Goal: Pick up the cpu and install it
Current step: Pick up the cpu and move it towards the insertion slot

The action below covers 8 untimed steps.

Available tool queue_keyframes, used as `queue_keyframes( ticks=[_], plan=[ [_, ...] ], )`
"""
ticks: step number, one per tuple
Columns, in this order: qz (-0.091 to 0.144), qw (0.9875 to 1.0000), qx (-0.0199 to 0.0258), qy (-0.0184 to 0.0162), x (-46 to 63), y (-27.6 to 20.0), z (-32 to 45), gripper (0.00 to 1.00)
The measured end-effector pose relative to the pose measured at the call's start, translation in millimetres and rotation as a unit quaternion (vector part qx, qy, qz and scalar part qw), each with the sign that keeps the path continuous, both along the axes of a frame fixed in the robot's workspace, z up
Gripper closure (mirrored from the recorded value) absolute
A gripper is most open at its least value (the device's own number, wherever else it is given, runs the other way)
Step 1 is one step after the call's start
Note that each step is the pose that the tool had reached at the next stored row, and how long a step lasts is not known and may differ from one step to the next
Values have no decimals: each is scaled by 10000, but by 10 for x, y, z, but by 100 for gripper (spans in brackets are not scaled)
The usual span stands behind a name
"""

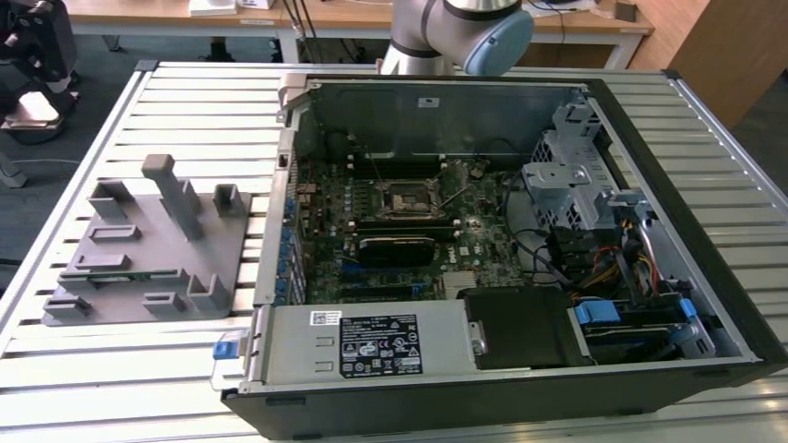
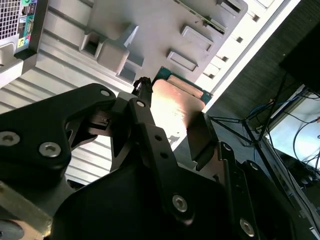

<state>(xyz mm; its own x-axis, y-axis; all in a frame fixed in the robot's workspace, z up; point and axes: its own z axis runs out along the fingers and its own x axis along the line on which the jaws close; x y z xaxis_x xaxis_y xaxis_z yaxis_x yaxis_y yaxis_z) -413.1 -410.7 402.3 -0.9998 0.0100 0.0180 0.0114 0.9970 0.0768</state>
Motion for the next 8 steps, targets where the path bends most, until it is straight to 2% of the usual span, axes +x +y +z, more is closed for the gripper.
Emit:
queue_keyframes(
  ticks=[8],
  plan=[
    [0, 10000, 0, 0, 54, 0, -20, 47]
  ],
)
